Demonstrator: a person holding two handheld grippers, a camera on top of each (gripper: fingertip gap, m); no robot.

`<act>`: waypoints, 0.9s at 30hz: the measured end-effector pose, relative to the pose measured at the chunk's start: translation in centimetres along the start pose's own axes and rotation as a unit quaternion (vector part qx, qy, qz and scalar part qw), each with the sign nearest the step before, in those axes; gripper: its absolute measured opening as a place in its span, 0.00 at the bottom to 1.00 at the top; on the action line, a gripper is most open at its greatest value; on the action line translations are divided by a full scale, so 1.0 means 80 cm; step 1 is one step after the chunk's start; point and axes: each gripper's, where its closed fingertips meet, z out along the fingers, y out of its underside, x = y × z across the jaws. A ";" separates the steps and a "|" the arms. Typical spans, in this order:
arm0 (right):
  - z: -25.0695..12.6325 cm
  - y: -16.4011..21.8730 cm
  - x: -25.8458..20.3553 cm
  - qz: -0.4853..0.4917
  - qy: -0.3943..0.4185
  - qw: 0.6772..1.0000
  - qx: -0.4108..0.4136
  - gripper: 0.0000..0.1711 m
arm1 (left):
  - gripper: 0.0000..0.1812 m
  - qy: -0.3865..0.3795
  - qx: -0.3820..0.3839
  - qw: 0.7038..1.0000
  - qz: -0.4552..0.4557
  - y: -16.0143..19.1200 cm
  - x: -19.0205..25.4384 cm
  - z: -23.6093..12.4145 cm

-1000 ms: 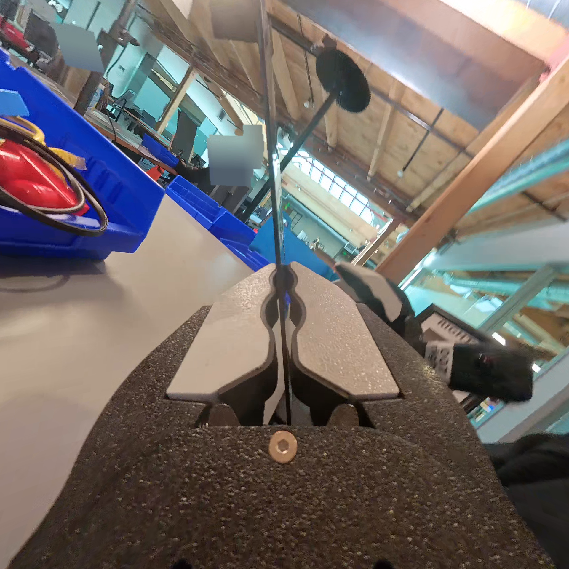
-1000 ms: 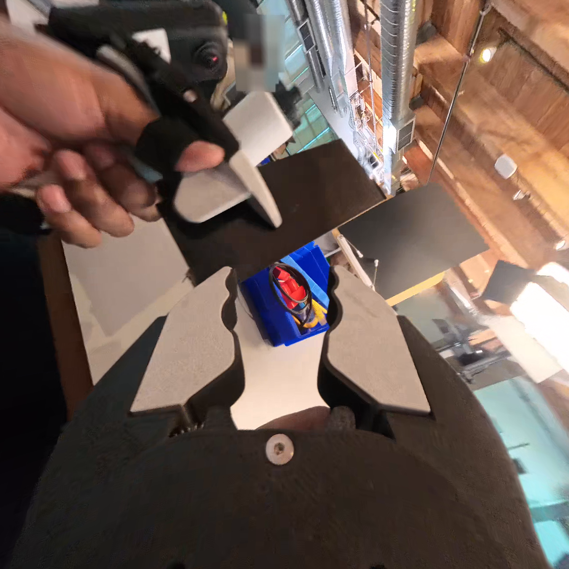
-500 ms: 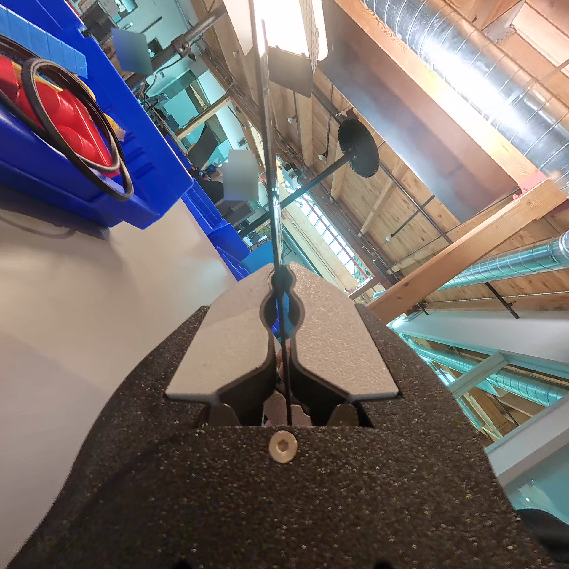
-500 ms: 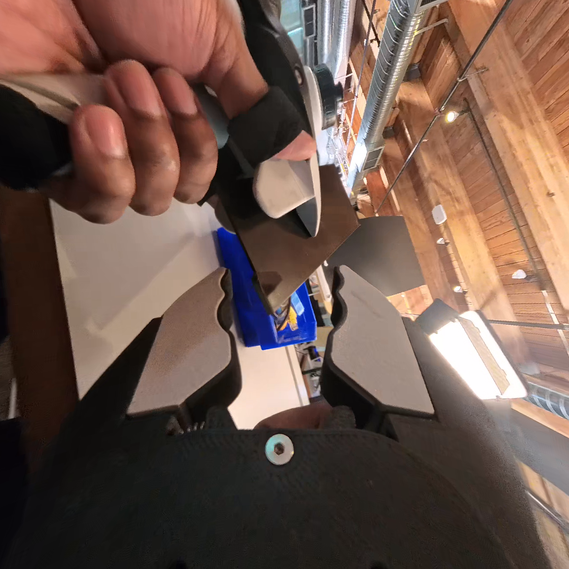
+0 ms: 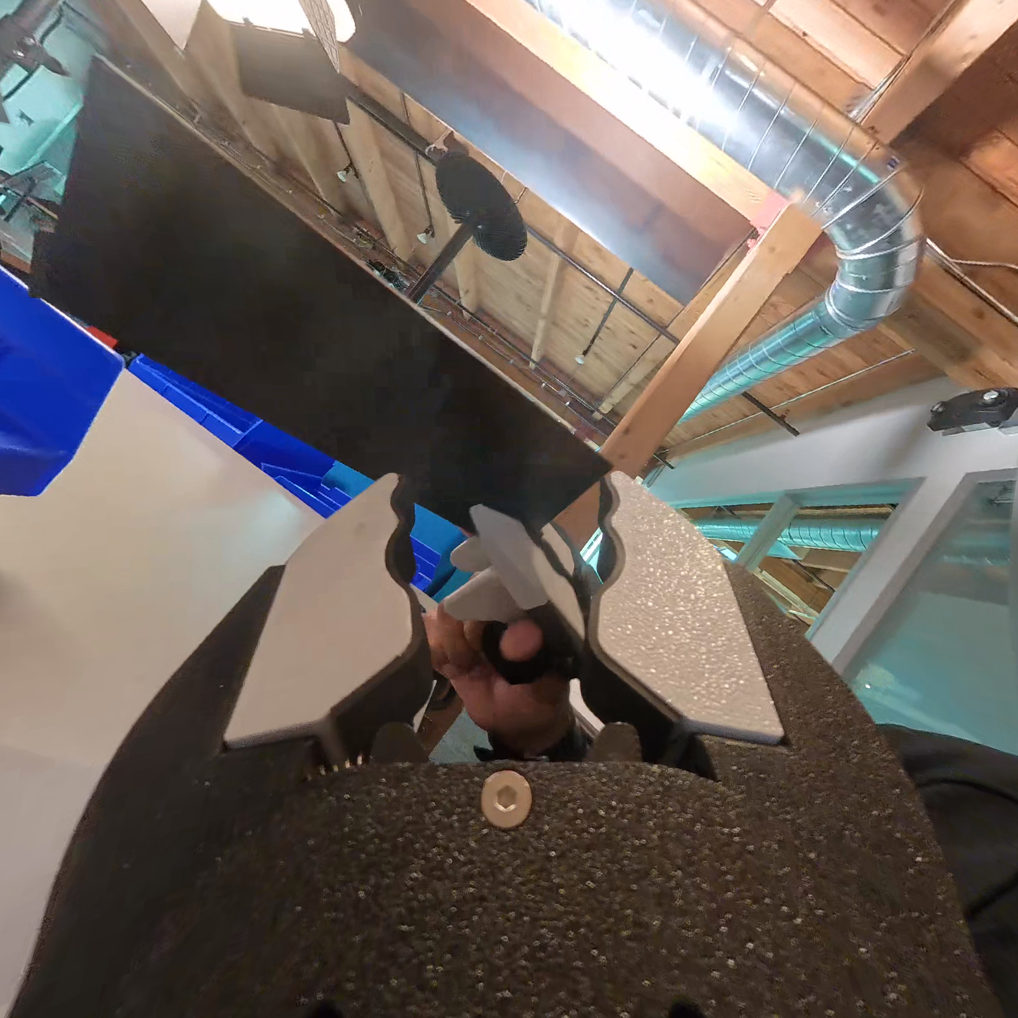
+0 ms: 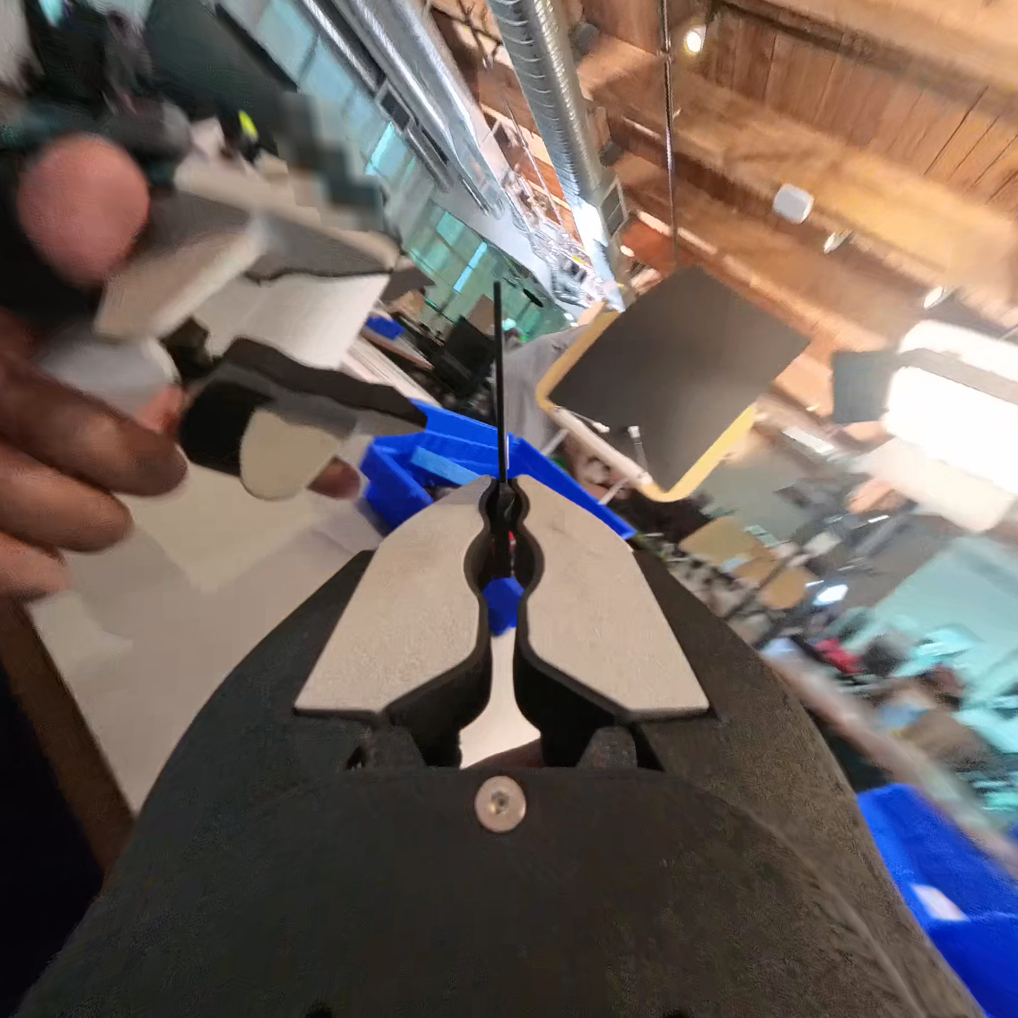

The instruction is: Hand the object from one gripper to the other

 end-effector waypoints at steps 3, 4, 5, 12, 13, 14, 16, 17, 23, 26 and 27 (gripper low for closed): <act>-0.006 -0.017 -0.001 0.152 -0.073 0.985 0.047 0.01 | 0.36 -0.025 -0.008 1.000 0.002 0.000 -0.018 -0.004; -0.008 -0.023 -0.001 0.194 -0.091 0.975 0.062 0.01 | 0.36 -0.030 -0.011 0.999 -0.001 0.001 -0.023 -0.005; -0.009 -0.028 -0.002 0.232 -0.111 0.963 0.075 0.01 | 0.37 -0.029 -0.015 0.999 -0.004 0.002 -0.026 -0.005; -0.013 -0.047 -0.023 0.425 -0.235 0.864 0.131 0.01 | 0.36 0.017 0.000 1.000 0.017 0.002 -0.008 -0.003; -0.012 -0.047 -0.025 0.447 -0.247 0.850 0.133 0.01 | 0.34 0.028 0.009 0.999 0.023 0.000 -0.003 -0.005; -0.012 -0.047 -0.028 0.466 -0.260 0.835 0.134 0.01 | 0.32 0.037 0.017 0.999 0.027 -0.003 0.001 -0.006; -0.010 -0.047 -0.032 0.499 -0.282 0.808 0.137 0.01 | 0.31 0.044 0.025 0.998 0.031 -0.006 0.005 -0.008; -0.009 -0.047 -0.033 0.510 -0.286 0.799 0.139 0.01 | 0.31 0.045 0.028 0.998 0.032 -0.007 0.006 -0.009; 0.005 -0.025 -0.037 0.526 -0.266 0.801 0.105 0.02 | 0.02 0.037 0.064 0.996 0.051 -0.022 0.004 -0.022; 0.011 -0.007 -0.036 0.497 -0.229 0.834 0.066 0.08 | 0.01 -0.001 0.064 0.993 0.099 -0.025 -0.004 -0.024; 0.013 -0.001 -0.035 0.482 -0.215 0.848 0.050 0.11 | 0.01 -0.015 0.063 0.990 0.126 -0.027 -0.005 -0.025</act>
